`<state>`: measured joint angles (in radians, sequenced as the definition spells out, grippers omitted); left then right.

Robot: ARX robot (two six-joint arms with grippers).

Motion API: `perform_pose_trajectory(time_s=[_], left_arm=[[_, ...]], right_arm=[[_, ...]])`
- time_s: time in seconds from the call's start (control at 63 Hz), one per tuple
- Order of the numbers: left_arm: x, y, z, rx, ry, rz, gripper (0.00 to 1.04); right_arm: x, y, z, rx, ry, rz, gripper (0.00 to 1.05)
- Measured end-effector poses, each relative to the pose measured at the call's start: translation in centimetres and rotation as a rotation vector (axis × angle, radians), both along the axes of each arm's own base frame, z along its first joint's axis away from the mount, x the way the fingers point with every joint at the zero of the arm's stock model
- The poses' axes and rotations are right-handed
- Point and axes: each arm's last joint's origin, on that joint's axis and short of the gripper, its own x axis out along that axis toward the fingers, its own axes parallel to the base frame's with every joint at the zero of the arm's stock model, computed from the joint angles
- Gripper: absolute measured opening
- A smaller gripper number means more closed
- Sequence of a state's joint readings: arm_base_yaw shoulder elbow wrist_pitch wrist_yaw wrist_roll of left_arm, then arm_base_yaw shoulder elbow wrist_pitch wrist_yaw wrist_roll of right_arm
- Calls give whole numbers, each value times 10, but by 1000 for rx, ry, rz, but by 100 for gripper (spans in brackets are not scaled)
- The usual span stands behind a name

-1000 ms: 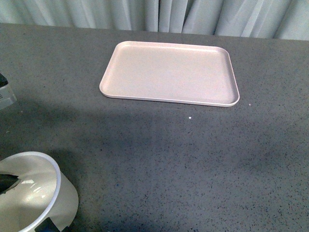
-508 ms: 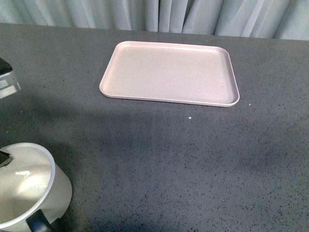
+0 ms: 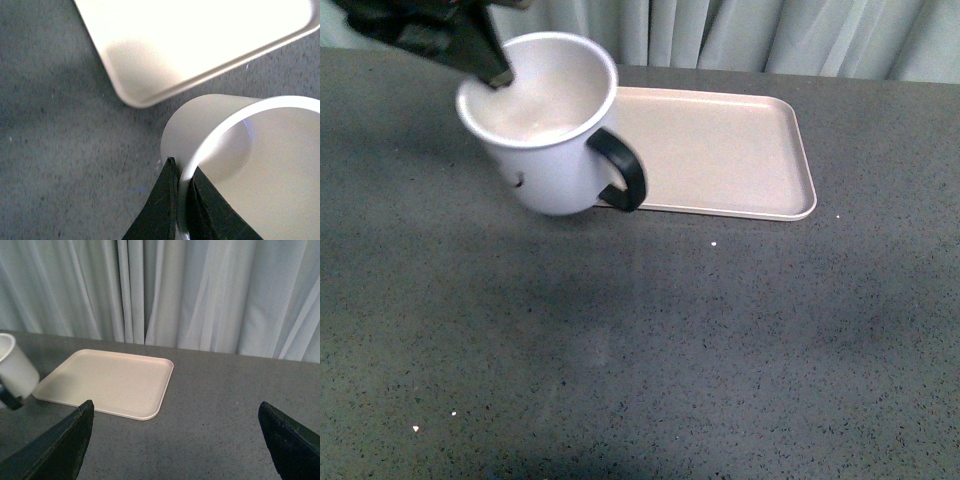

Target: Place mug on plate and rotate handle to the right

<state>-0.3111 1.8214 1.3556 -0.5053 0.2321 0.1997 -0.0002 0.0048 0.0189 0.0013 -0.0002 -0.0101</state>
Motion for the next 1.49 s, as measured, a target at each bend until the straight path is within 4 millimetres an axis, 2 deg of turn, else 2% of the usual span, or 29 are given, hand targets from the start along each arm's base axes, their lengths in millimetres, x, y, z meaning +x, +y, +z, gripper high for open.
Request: perform_pose_trajectory(time_s=[0.206,0.381,0.73,1.175,1.381,1.429,1.492], left_arm=[[42,-51,4,-2,1,-42,2],[65,-86,-8,6,23,-67,2],[91,-124,-45,57,89,-63,2],[110,-133,-62,99,112,-44,2],[111,-134,-61,103,108,-41,2],[112,-134,-61,102,105,-42,6],[112,-134,-62,95,96,-51,17]], right_arm=[[0,0,0,0,0,0,95],[0,0,0,0,0,0,95],[0,0,0,0,0,0,95],[0,0,0,0,0,0,95],[0,0,0,0,0,0,95],[0,0,0,0,0,0,95],[0,0,0,0,0,0,95]])
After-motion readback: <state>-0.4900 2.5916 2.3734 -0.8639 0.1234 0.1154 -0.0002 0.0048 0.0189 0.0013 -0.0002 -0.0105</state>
